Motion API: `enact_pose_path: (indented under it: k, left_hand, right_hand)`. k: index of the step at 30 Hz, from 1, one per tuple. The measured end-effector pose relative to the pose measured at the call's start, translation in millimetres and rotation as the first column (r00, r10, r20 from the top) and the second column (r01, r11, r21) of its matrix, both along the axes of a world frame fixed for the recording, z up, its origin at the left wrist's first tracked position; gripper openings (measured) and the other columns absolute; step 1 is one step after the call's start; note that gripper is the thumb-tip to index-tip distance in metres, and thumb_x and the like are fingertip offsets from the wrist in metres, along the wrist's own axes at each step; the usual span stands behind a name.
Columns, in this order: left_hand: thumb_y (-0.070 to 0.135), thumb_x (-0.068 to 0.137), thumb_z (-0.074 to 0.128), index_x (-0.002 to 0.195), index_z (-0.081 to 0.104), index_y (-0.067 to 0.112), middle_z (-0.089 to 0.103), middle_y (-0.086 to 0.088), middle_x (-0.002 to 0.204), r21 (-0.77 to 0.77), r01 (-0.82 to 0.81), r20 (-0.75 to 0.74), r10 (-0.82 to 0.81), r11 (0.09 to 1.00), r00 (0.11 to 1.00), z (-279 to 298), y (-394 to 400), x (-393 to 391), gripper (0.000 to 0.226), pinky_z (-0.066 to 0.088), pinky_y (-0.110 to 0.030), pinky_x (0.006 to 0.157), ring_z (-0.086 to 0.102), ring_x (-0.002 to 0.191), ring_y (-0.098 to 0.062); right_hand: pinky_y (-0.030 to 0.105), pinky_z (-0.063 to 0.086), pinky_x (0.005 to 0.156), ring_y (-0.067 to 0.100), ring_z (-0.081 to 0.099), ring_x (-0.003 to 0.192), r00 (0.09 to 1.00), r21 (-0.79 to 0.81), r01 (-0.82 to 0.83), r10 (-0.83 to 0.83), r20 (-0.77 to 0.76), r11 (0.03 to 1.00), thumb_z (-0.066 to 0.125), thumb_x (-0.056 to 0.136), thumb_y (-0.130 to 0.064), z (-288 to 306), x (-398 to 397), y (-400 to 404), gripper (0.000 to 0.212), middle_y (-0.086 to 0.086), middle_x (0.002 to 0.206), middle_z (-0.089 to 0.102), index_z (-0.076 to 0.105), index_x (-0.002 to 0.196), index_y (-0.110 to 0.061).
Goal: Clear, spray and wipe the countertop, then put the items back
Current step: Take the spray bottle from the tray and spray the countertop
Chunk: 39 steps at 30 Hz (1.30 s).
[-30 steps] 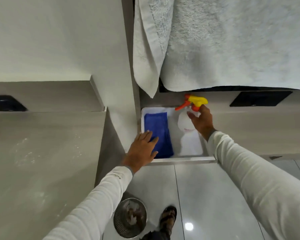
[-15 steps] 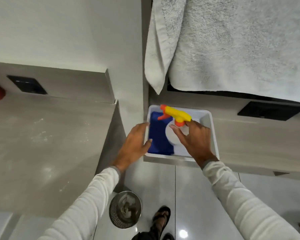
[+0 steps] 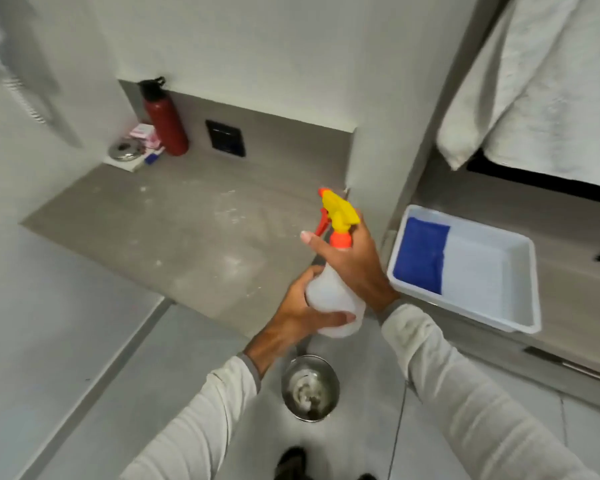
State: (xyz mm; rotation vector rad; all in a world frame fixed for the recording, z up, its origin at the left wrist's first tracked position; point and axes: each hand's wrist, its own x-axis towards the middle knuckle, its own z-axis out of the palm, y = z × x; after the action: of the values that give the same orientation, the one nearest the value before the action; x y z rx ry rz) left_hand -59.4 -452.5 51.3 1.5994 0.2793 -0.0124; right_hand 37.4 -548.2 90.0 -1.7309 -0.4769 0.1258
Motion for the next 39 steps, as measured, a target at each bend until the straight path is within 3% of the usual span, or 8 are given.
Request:
enact_pose_path:
  k: [3,5,10,16,23,30,34,39]
  left_hand:
    - [0.020,0.053,0.095,0.118,0.061,0.024,0.072,0.008,0.109,-0.022,0.031,-0.086,-0.033,0.999,0.996,-29.1,17.5,-35.6,0.074,0.057,-0.026,0.085,0.068,0.102,-0.008]
    - [0.028,0.053,0.094,0.126,0.058,0.026,0.070,0.001,0.120,-0.075,0.070,-0.159,-0.082,0.995,0.984,-49.2,26.1,-56.4,0.082,0.056,-0.040,0.096,0.066,0.112,-0.016]
    - [0.030,0.052,0.094,0.125,0.059,0.027,0.069,-0.001,0.121,-0.133,0.192,-0.282,-0.223,0.972,0.933,-74.0,42.2,-84.2,0.081,0.054,-0.044,0.100,0.065,0.114,-0.019]
    - [0.035,0.054,0.097,0.127,0.056,0.031,0.070,0.000,0.122,-0.141,0.274,-0.292,-0.304,0.951,0.907,-75.6,58.3,-99.0,0.084,0.053,-0.048,0.100,0.065,0.116,-0.021]
    - [0.012,0.067,0.090,0.127,0.057,0.026,0.070,-0.002,0.120,-0.151,0.227,-0.241,-0.258,0.962,0.936,-63.4,90.8,-121.3,0.070,0.053,-0.048,0.100,0.066,0.113,-0.019]
    - [0.015,0.066,0.091,0.129,0.056,0.027,0.069,0.000,0.124,-0.103,0.151,-0.232,-0.171,0.983,0.958,-51.7,136.1,-134.5,0.073,0.053,-0.049,0.100,0.064,0.116,-0.021]
    - [0.005,0.070,0.087,0.126,0.056,0.028,0.068,0.002,0.122,-0.063,0.097,-0.203,-0.108,0.993,0.973,-36.9,168.7,-130.5,0.068,0.056,-0.035,0.096,0.063,0.114,-0.014]
    - [-0.001,0.073,0.083,0.111,0.056,0.037,0.067,0.014,0.110,-0.027,0.038,-0.163,-0.042,0.999,0.986,-15.8,216.6,-118.3,0.060,0.054,-0.016,0.081,0.063,0.098,0.007]
  right_hand:
    - [0.030,0.052,0.095,0.002,0.065,0.099,0.986,-0.013,-0.113,0.110,-0.128,0.994,0.080,0.085,-0.030,-32.1,-22.4,23.1,0.041,-0.020,0.104,0.070,0.066,0.120,-0.045]
    - [0.037,0.054,0.080,0.010,0.062,0.074,0.983,-0.093,-0.033,0.016,-0.183,0.995,0.077,0.088,-0.027,-50.5,-40.9,30.0,0.011,-0.007,0.077,0.068,0.072,0.095,-0.020]
    - [0.043,0.054,0.064,0.033,0.066,0.060,0.976,-0.349,0.165,-0.205,-0.080,0.922,0.056,0.084,-0.034,-71.6,-80.8,42.0,0.037,0.014,0.058,0.067,0.063,0.064,-0.003]
    - [0.041,0.052,0.067,0.036,0.064,0.066,0.981,-0.337,0.132,-0.173,-0.093,0.932,0.059,0.088,-0.039,-75.3,-97.4,54.0,0.042,0.019,0.066,0.067,0.061,0.072,0.000]
    - [0.046,0.051,0.066,0.038,0.058,0.062,0.999,-0.404,-0.041,0.049,0.009,0.914,0.056,0.089,-0.038,-69.2,-114.0,107.7,0.043,0.018,0.061,0.063,0.061,0.071,0.001]
    - [0.038,0.039,0.064,0.040,0.050,0.056,0.977,-0.419,-0.001,0.091,0.195,0.908,0.066,0.096,-0.027,-62.9,-122.1,164.5,0.043,-0.005,0.048,0.040,0.048,0.058,-0.020]
    - [0.041,0.045,0.062,0.035,0.054,0.056,0.964,-0.322,-0.124,0.192,0.187,0.938,0.062,0.093,-0.035,-49.9,-116.5,200.3,0.040,0.011,0.055,0.058,0.060,0.066,-0.006]
    - [0.038,0.034,0.075,0.033,0.039,0.060,0.932,-0.376,-0.107,0.224,0.284,0.920,0.058,0.096,-0.031,-26.1,-101.6,258.0,0.037,0.002,0.054,0.042,0.051,0.066,-0.010]
